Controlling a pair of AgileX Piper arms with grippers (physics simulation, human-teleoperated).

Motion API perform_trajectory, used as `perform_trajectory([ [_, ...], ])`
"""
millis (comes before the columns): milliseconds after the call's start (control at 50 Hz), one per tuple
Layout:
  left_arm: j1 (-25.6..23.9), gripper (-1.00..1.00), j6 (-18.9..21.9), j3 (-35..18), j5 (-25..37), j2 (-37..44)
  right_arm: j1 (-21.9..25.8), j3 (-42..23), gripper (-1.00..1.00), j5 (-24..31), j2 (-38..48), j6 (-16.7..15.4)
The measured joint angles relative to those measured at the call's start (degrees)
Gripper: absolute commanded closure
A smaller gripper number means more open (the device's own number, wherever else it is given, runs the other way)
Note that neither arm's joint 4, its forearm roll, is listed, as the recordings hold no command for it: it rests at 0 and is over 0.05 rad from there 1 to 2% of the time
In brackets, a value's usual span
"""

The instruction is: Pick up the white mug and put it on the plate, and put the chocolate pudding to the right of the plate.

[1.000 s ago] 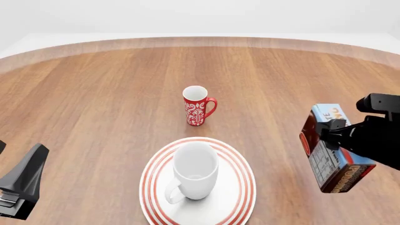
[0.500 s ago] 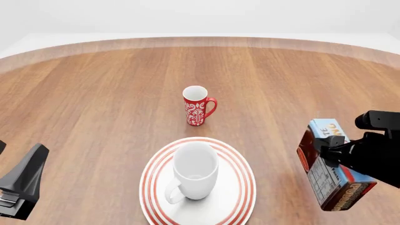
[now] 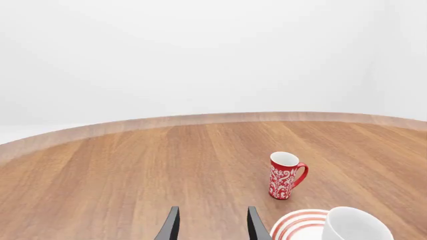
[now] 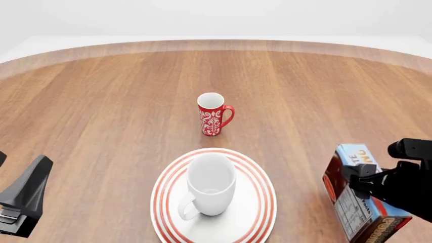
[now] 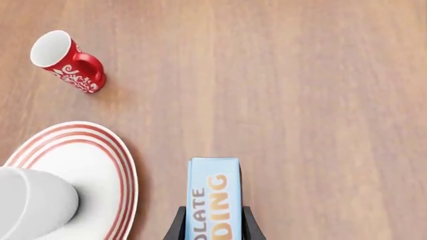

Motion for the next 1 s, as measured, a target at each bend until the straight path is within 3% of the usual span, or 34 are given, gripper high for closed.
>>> perform_trajectory([
  [900, 0.0, -1.00, 0.0, 0.0, 0.0, 0.0, 0.1, 5.7, 1.00, -8.6, 4.6, 1.6],
  [920, 0.0, -1.00, 0.0, 0.0, 0.0, 0.0, 0.1, 5.7, -1.00, -8.7, 4.7, 1.6],
  [1000, 0.0, -1.00, 0.0, 0.0, 0.0, 0.0, 0.4, 6.1, -1.00, -8.7, 5.1, 2.3],
])
